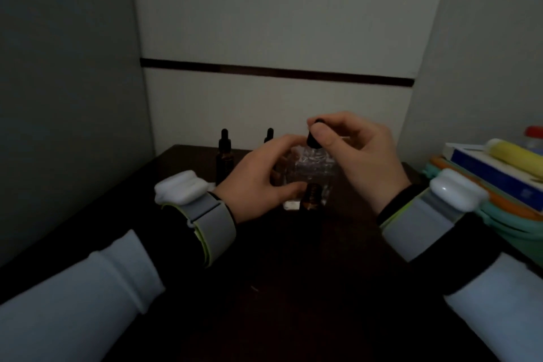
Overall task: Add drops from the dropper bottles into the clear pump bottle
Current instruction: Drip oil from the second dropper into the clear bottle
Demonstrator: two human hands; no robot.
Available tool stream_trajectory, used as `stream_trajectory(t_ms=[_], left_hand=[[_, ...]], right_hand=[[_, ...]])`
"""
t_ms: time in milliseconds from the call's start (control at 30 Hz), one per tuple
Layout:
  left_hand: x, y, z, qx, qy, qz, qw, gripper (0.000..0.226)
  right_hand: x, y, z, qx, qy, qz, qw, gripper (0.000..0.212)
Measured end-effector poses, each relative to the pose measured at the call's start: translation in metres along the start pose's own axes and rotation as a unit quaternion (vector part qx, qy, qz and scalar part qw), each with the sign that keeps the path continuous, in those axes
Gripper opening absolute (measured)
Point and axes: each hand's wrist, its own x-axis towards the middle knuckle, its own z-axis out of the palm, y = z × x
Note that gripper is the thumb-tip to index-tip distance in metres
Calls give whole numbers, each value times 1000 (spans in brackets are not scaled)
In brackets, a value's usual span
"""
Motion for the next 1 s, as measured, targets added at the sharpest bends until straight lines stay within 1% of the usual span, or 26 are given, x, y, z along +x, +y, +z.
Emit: stream_trajectory(t_ms=[167, 333, 633, 867, 933, 1000], left_hand=[[0, 2, -1, 4, -3, -2, 1000, 58], [0, 2, -1, 3, -1, -5, 1000, 58], [0, 3, -2, -5, -9, -5, 1000, 59], [0, 2, -1, -1, -9, -9, 1000, 59], [0, 2, -1, 1, -9, -11, 1000, 59], [-1, 2, -1, 0, -10, -14, 1000, 58]], right_hand=[[1, -2, 0, 25, 22, 16, 999, 10], [0, -2, 3, 44, 26, 32, 998, 10], [-1, -5, 2, 26, 27, 36, 999, 6], [-2, -5, 1, 4, 23, 25, 999, 8], [0, -8, 0, -4, 43, 14, 999, 8], [3, -15, -3, 11, 94, -14, 995, 10]])
